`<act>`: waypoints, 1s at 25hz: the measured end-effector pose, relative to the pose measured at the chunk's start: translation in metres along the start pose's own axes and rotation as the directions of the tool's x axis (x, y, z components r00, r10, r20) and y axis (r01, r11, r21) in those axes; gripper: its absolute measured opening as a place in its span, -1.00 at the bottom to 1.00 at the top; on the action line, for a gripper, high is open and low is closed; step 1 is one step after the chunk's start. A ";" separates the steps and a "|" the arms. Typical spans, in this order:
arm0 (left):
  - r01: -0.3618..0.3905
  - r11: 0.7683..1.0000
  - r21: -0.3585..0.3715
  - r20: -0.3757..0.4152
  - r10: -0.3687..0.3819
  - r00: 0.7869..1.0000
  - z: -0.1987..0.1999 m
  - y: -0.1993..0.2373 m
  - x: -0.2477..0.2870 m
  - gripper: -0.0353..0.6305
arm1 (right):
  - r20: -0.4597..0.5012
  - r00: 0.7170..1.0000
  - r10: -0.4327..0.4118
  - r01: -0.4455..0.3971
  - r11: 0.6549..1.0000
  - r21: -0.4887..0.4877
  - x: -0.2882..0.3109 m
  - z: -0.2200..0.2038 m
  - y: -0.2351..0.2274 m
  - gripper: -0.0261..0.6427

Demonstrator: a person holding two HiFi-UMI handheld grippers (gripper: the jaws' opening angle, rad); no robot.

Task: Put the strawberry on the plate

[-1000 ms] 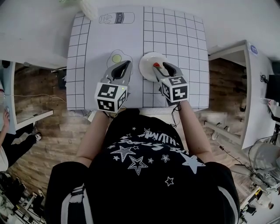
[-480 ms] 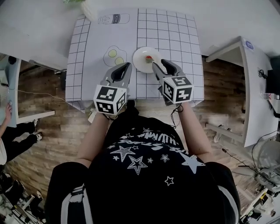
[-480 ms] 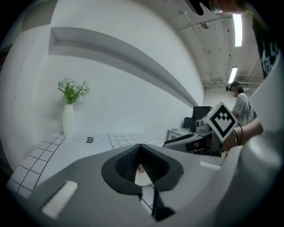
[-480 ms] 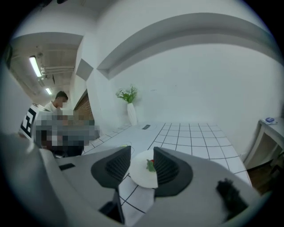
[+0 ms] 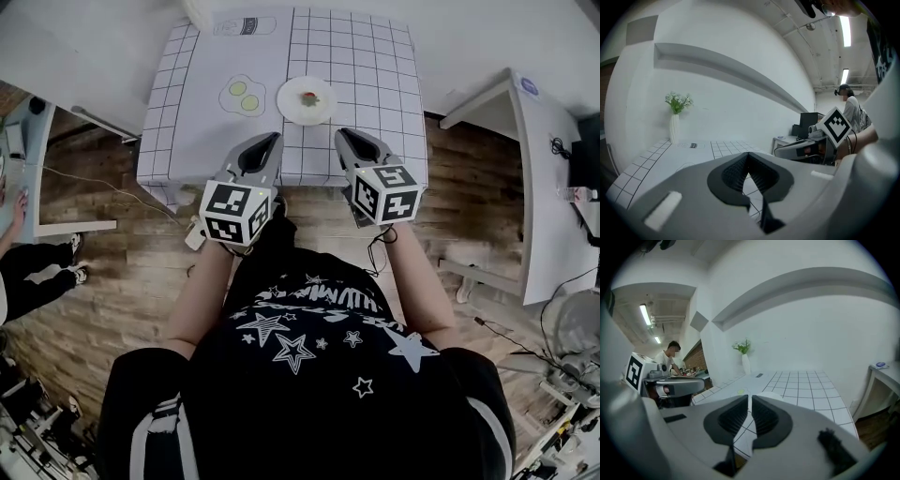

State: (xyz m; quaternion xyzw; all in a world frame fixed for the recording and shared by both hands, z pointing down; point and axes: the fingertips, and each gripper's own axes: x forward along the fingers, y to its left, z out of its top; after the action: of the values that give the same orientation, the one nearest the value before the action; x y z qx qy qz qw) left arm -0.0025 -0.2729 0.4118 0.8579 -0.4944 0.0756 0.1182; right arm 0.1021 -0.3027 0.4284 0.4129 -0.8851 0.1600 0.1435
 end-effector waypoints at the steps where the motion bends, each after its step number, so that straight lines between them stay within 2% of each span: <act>1: -0.004 1.000 0.001 -0.004 0.004 1.000 -0.003 -0.006 -0.006 -0.87 | 0.003 1.000 0.003 -0.003 1.000 0.000 -0.007 -0.003 0.003 -0.83; 15: -0.063 0.998 -0.014 0.004 0.063 0.998 -0.020 -0.063 -0.080 -0.87 | 0.025 0.998 0.058 -0.059 0.998 0.019 -0.077 -0.040 0.041 -0.88; 25: -0.060 0.998 -0.006 0.008 0.060 0.998 -0.024 -0.065 -0.103 -0.87 | 0.029 0.997 0.078 -0.079 0.995 0.054 -0.080 -0.049 0.057 -0.88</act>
State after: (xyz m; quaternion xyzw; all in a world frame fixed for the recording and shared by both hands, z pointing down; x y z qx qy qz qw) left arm 0.0022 -0.1497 0.4008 0.8426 -0.5206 0.0740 0.1165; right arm 0.1130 -0.1934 0.4328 0.3836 -0.8977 0.1845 0.1138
